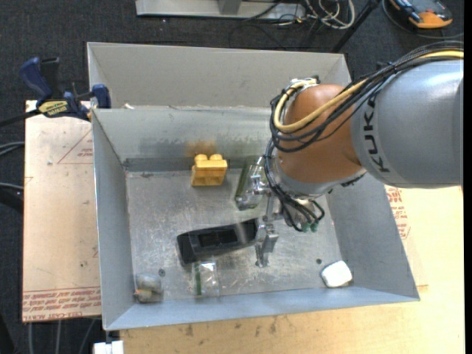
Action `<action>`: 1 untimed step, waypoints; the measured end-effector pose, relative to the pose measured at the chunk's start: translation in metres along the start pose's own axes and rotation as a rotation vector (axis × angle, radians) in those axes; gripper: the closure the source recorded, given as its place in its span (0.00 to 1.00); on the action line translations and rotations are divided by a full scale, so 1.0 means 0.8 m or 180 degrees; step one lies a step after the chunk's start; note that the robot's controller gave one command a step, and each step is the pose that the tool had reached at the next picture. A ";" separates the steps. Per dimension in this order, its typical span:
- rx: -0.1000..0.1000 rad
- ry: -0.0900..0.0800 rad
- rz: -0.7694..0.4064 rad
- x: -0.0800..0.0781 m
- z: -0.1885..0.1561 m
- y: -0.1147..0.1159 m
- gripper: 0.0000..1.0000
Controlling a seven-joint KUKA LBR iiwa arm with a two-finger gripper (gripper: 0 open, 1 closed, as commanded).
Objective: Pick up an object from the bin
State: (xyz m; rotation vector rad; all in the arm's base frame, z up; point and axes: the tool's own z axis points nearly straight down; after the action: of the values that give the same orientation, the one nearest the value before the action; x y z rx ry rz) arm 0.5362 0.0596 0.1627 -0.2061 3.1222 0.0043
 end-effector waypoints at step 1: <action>0.0002 0.0031 -0.0385 -0.009 0.079 0.019 1.00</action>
Offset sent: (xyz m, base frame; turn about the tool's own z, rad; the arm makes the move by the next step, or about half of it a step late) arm 0.0000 0.0000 0.0000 0.0000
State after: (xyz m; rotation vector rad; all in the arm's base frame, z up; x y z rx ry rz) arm 0.5419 0.0756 0.0993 -0.3959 3.1135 0.0013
